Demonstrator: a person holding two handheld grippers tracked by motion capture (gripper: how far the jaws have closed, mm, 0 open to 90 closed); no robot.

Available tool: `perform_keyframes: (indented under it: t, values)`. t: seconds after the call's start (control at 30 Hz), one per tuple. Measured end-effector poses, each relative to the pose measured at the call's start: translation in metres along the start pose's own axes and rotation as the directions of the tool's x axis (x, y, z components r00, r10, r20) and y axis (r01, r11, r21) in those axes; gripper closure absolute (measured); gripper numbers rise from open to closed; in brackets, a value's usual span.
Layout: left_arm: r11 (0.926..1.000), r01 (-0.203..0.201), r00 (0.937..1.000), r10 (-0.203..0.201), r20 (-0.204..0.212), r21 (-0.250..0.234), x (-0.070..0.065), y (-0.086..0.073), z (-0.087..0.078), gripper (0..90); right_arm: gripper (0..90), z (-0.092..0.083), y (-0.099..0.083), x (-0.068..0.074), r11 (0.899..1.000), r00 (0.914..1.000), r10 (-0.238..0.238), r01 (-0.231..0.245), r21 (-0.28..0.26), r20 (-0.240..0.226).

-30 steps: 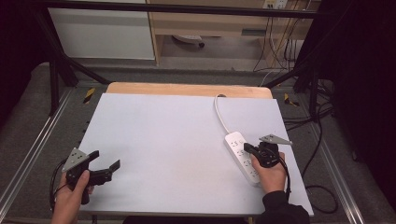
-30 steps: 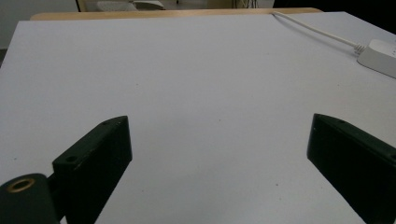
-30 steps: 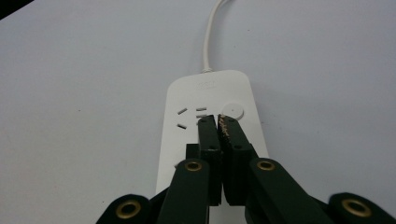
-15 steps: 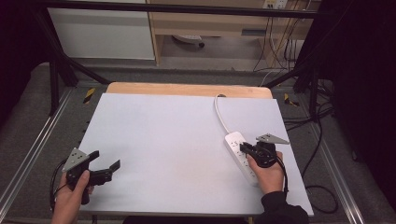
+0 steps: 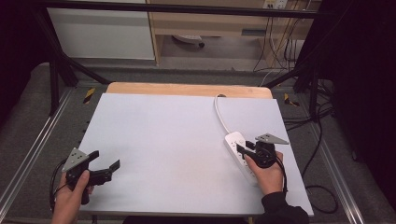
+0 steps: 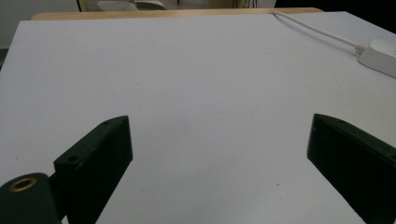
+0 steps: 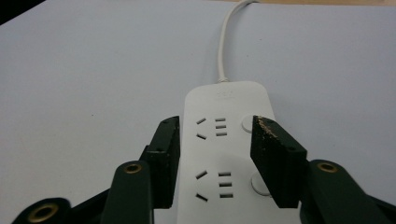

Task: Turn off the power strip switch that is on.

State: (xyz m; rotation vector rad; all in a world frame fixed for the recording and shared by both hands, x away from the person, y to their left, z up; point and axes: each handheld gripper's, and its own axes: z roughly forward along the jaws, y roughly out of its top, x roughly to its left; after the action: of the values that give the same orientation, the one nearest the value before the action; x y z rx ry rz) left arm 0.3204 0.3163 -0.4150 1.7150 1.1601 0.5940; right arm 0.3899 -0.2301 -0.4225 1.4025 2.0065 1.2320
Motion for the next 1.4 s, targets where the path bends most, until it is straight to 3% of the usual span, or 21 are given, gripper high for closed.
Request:
perform_keyframes:
  t: [0.1,0.27,0.43,0.53,0.7,1.03,1.4]
  values:
    - [1.0000,0.001,1.0000,-0.001,0.000,-0.001,0.000,0.000,0.000,6.8,52.7,-0.001,0.001,0.001,1.000,1.0000,-0.001,0.001,0.005,0.000]
    - [1.0000,0.001,1.0000,-0.001,-0.001,-0.001,0.001,0.000,0.000,6.8,42.8,-0.004,0.004,0.003,1.000,0.9998,-0.019,0.019,-0.010,-0.008]
    - [1.0000,0.002,1.0000,-0.002,-0.002,-0.002,0.001,0.000,0.000,6.8,26.2,-0.004,0.006,0.004,0.999,0.9995,-0.025,0.024,-0.039,-0.018]
    - [1.0000,0.004,1.0000,-0.004,-0.003,-0.001,0.001,0.000,0.000,6.7,19.0,-0.002,0.007,0.004,0.999,0.9995,-0.031,0.031,-0.037,0.010]
    - [1.0000,0.004,1.0000,-0.004,-0.002,-0.002,0.001,0.000,-0.001,6.7,4.5,-0.002,0.008,0.006,0.998,0.9993,-0.035,0.035,-0.055,0.010]
    - [1.0000,0.003,1.0000,-0.003,-0.001,-0.003,0.001,0.000,-0.001,6.7,2.7,-0.012,0.011,0.003,0.995,0.9996,-0.022,0.024,-0.097,0.017]
    - [1.0000,0.004,1.0000,-0.004,0.002,-0.003,0.001,0.000,-0.001,6.7,3.4,-0.020,0.011,0.004,0.986,0.9973,-0.050,0.058,-0.154,0.054]
